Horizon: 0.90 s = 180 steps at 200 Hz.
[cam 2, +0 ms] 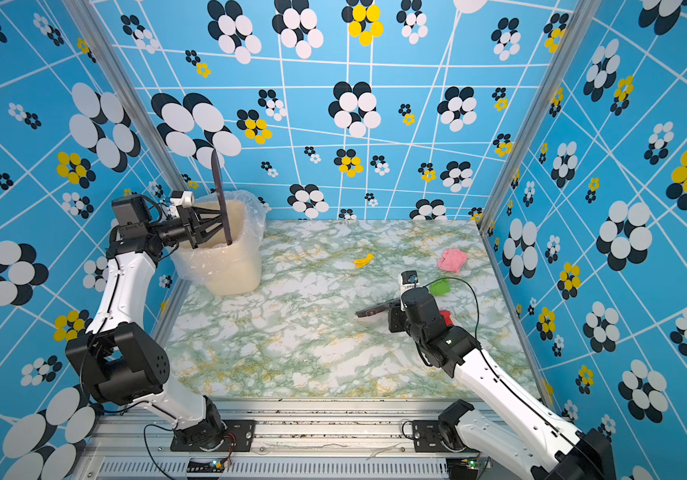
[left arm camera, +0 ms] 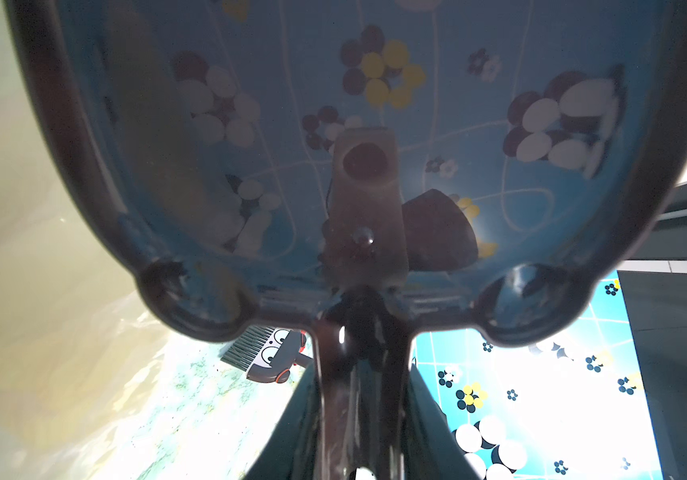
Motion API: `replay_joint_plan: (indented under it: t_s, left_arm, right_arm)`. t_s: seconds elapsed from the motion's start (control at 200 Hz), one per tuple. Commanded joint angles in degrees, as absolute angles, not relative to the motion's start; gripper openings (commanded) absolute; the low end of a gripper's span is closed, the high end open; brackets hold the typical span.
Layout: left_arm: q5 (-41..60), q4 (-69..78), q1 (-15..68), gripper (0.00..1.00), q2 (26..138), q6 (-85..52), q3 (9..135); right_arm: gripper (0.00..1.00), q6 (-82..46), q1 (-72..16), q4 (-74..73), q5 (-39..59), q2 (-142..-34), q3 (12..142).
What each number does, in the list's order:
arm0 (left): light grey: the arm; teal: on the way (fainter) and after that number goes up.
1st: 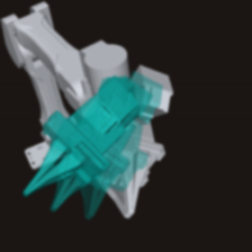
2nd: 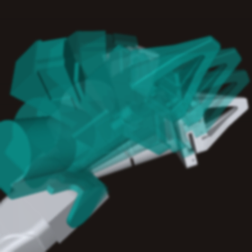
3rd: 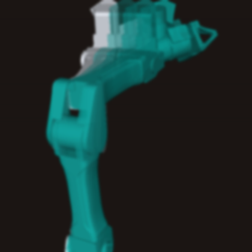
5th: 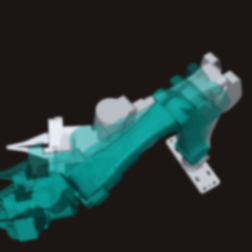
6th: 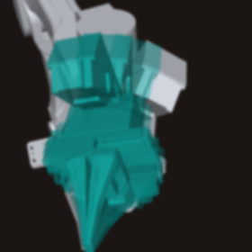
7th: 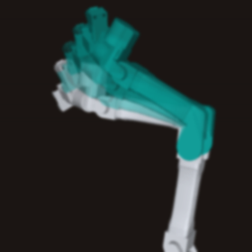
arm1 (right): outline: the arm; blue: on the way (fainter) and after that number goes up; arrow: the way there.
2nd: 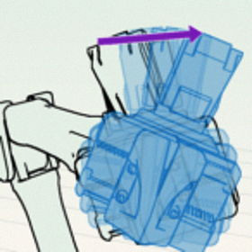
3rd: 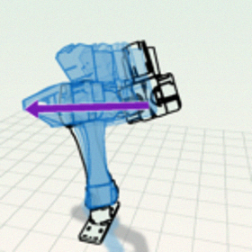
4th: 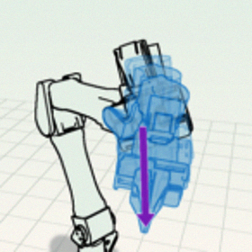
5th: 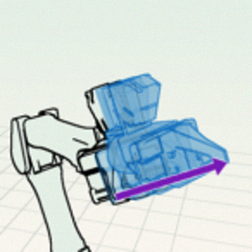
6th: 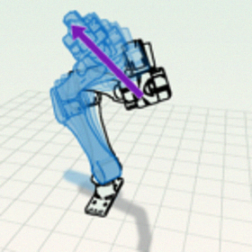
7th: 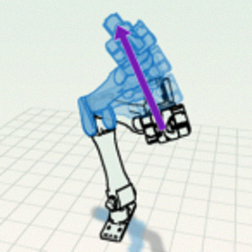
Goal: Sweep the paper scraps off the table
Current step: 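Tip the dustpan over the bin with the left gripper, then lower the empty dustpan with the left gripper while the right brush nears the yellow scrap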
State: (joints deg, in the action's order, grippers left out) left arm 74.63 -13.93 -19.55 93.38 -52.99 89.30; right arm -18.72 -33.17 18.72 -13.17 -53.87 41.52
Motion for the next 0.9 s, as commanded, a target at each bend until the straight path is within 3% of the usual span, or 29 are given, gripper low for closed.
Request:
replay_joint_plan:
  t_s: [0.0, 0.295, 0.53, 0.894]
  left_arm:
    - [76.4, -9.4, -19.7, 0.00, 90.2, -53.5, 88.5]
    - [74.8, -9.2, -18.0, 0.00, 88.5, -53.0, 90.1]
    - [70.5, -22.5, -13.0, 0.00, 86.9, -42.3, 94.4]
    - [54.9, -43.0, -4.0, 0.00, 84.6, -24.2, 98.1]
  right_arm:
    - [0.00, -18.6, -32.8, 16.0, -13.4, -53.3, 43.3]
    - [0.00, -17.7, -32.7, 14.1, -13.2, -50.3, 42.0]
    - [0.00, -15.8, -32.8, 13.6, -13.7, -48.0, 42.4]
    - [0.00, -10.8, -32.8, 16.5, -17.3, -45.3, 46.8]
